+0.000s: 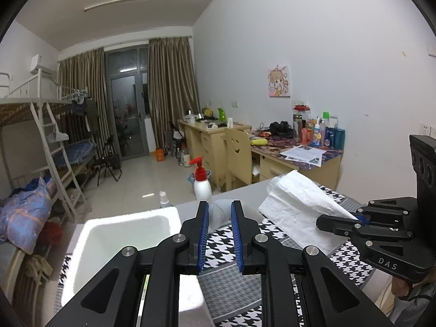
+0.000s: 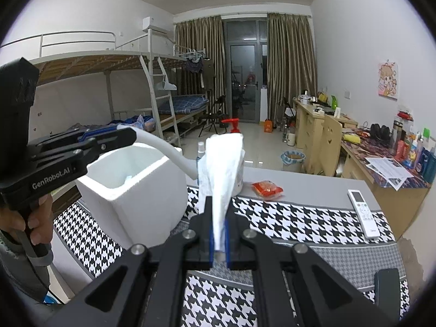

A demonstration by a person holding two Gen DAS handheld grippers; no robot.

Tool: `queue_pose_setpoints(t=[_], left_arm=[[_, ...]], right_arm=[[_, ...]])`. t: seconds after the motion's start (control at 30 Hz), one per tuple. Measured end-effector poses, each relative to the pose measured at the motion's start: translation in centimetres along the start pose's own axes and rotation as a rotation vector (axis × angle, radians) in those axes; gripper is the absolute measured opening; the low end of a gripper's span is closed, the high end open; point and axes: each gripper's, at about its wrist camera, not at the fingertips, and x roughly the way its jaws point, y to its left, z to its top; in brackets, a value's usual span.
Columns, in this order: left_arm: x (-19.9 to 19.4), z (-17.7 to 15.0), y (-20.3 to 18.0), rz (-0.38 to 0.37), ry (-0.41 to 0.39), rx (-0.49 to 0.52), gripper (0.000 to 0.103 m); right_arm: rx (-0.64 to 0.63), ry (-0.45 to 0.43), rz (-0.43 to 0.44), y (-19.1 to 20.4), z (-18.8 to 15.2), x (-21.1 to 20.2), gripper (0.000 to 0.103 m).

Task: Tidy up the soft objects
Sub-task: 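Carry the foam roll with the left tool while the right tool carries the tissues over the foam box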

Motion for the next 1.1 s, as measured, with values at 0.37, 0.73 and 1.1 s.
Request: queue_pose_setpoints(t=[0.37,0.73,1.1], left_arm=[[-0.5,0.9,1.5,0.045,-0.026,-0.011,0.018],[-1.2,1.1,2.9,0.097,-0.043,-0.039,0.018],[-1.7,1.2,4.6,0.162,-0.051,-0.07,0.011]], right_arm=[[-0.019,-0.014,0.039,0.7,0.9,1.0,0.008],[-0.041,-0.03,0.089,1.9,1.7,1.8,0.008],[-0.069,-0.04,0.145,3.7,2.6,2.3,0.008]])
